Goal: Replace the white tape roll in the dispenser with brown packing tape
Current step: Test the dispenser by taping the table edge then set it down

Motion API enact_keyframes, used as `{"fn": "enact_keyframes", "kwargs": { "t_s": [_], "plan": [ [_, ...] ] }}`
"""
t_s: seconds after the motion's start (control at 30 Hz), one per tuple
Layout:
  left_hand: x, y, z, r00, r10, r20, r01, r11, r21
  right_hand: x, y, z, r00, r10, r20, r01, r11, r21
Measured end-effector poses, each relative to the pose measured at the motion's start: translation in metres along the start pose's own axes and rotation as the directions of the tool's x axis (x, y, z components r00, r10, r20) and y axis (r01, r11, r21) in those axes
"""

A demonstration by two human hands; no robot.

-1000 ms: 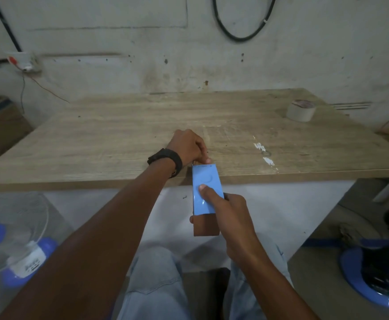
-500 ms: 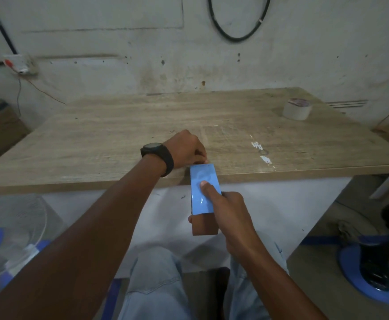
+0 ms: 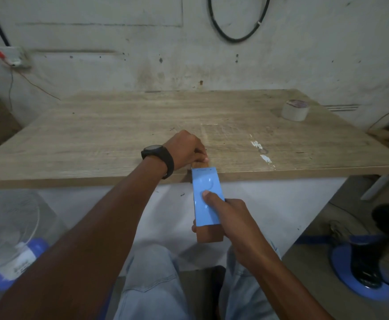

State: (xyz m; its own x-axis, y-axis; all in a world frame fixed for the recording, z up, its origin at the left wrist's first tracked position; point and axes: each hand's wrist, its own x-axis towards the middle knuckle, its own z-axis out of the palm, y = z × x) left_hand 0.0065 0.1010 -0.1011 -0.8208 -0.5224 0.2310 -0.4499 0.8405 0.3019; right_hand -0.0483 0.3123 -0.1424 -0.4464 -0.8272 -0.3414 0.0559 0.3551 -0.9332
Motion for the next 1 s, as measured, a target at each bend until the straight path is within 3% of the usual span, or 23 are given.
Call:
{"fn": "enact_keyframes", "kwargs": {
  "t_s": [0.27,0.53,1.0],
  "plan": [
    [0.001,-0.002,0.002,1.000,0.024,-0.003,-0.024,1.000,0.003,-0.010,-0.005,-0.011,0.989,0.065,0.129,-0.078,0.992,0.099],
    [-0.002,-0.003,0.003,1.000,0.016,-0.023,-0.017,1.000,-0.016,-0.014,0.005,0.000,0.997,-0.021,0.076,0.022,1.000,-0.011],
    [-0.002,-0.004,0.004,0.999,0.032,-0.019,-0.032,0.999,-0.010,-0.023,-0.004,-0.007,0.991,0.018,0.134,-0.037,0.989,0.141]
  ]
}}
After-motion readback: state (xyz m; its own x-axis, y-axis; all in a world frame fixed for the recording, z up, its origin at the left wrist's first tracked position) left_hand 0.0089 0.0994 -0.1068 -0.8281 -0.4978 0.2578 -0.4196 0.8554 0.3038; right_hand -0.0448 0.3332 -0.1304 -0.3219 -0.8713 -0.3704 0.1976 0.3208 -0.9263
